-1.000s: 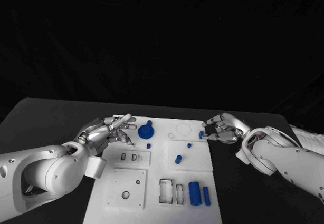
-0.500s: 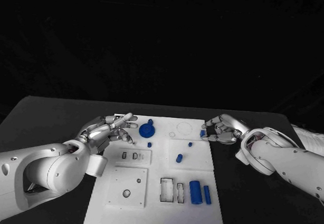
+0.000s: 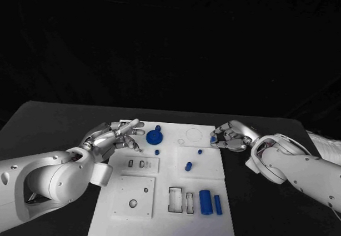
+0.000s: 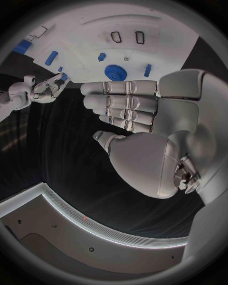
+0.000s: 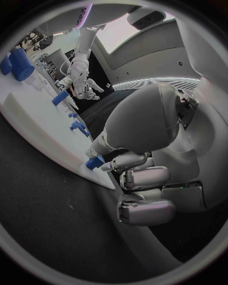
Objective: Assemble the parts on the task board
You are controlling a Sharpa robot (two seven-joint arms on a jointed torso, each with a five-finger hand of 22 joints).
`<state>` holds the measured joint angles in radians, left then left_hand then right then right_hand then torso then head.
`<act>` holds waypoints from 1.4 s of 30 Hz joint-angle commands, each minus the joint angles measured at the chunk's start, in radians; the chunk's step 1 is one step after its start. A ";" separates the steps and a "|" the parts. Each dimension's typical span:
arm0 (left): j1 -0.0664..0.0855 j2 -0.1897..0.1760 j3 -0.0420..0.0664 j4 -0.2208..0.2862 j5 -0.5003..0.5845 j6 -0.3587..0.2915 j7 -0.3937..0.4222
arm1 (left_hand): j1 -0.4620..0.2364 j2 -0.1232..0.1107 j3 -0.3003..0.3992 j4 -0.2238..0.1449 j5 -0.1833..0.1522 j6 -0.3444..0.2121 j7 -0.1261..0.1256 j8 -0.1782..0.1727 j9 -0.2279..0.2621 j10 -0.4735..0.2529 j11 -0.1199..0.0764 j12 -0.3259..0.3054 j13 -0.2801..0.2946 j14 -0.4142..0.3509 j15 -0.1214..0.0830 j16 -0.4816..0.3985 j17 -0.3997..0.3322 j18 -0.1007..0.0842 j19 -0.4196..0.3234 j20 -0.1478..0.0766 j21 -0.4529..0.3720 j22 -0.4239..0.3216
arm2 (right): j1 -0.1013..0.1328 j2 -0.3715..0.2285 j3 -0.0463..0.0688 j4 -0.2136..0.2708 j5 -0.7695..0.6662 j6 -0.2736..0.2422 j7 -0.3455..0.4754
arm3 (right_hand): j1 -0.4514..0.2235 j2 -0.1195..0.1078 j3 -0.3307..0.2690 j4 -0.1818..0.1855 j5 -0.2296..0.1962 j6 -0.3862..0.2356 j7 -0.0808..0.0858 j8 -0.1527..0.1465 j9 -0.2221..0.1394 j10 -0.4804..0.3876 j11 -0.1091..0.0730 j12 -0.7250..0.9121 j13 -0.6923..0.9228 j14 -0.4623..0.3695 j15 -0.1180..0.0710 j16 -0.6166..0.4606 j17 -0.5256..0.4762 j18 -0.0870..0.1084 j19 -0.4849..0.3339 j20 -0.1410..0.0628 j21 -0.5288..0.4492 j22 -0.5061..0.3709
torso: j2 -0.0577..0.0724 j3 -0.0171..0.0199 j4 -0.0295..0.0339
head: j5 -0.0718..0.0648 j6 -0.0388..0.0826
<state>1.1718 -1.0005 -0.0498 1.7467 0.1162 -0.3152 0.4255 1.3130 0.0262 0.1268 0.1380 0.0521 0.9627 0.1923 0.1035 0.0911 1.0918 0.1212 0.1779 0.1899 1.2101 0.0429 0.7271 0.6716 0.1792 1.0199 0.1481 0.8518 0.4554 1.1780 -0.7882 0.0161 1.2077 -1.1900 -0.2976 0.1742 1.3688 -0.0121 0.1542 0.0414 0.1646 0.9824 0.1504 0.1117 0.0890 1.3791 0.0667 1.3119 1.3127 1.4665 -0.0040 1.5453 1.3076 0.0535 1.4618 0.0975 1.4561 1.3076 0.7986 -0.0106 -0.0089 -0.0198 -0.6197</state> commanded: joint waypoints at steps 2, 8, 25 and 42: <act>0.000 0.001 0.000 0.002 -0.001 0.023 0.003 | 0.008 -0.001 -0.002 -0.005 0.000 -0.003 0.001 -0.006 -0.001 -0.004 0.000 -0.005 0.001 -0.006 0.000 -0.005 0.000 0.005 -0.008 0.001 -0.007 -0.002 | -0.001 0.003 0.000 -0.002 -0.002 0.011 -0.001 | 0.001 0.014 0.010 0.000 -0.007 0.011 -0.001 0.006 0.002 0.006 -0.005 0.005 0.042 0.098 -0.009 0.006 0.243 -0.004 0.006 -0.006 0.004 0.020 | 0.001 0.0007 -0.0014 | 0.004 -0.002; 0.000 0.001 0.000 0.003 -0.001 0.022 0.003 | 0.007 0.000 -0.001 -0.005 0.000 -0.004 0.001 -0.007 -0.002 -0.005 0.000 -0.005 0.001 -0.005 0.000 -0.006 0.000 0.005 -0.008 0.001 -0.007 -0.002 | -0.002 0.007 0.000 -0.004 -0.011 0.011 -0.009 | -0.001 0.025 0.022 0.001 -0.010 0.022 -0.005 0.007 0.002 0.006 -0.008 0.005 0.042 0.098 -0.011 0.005 0.243 -0.004 0.007 -0.008 0.005 0.021 | 0.000 0.0001 -0.0014 | 0.004 -0.002; 0.000 -0.001 0.000 0.005 -0.001 0.022 0.002 | 0.006 0.001 -0.001 -0.004 0.000 -0.004 0.002 -0.007 -0.002 -0.005 0.001 -0.006 0.001 -0.005 0.000 -0.007 0.001 0.005 -0.008 0.001 -0.007 -0.002 | -0.002 0.009 0.000 -0.006 -0.015 0.018 -0.023 | -0.001 0.032 0.037 -0.002 -0.013 0.041 -0.011 0.012 0.004 0.010 -0.013 0.009 0.045 0.099 -0.016 0.007 0.245 -0.004 0.008 -0.012 0.006 0.024 | 0.000 0.0010 -0.0015 | 0.006 -0.005; 0.000 -0.001 0.000 0.006 -0.001 0.021 0.003 | 0.005 0.002 -0.001 -0.004 0.000 -0.005 0.003 -0.008 -0.002 -0.006 0.001 -0.006 0.001 -0.005 0.000 -0.008 0.001 0.005 -0.008 0.001 -0.007 -0.002 | -0.001 0.001 0.004 0.040 -0.029 -0.046 -0.028 | 0.011 0.050 0.084 -0.020 -0.020 0.067 -0.022 0.019 0.006 0.010 -0.023 0.005 0.044 0.100 -0.024 0.011 0.249 -0.005 0.011 -0.021 0.008 0.028 | -0.001 0.0008 -0.0009 | 0.009 -0.007</act>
<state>1.1718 -1.0024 -0.0498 1.7507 0.1162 -0.3148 0.4222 1.3130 0.0262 0.1268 0.1380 0.0521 0.9627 0.1923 0.0998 0.0902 1.0918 0.1212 0.1779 0.1895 1.2101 0.0429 0.7232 0.6715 0.1794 1.0199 0.1480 0.8480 0.4546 1.1767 -0.7856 0.0178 1.2357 -1.2039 -0.3111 0.1516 1.3742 0.0188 0.2339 0.0215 0.1466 1.0433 0.1285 0.1249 0.0918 1.3885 0.0499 1.3232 1.3130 1.4650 -0.0199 1.5513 1.3073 0.0534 1.4679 0.0840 1.4602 1.3080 0.7984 -0.0092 -0.0105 -0.0111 -0.6273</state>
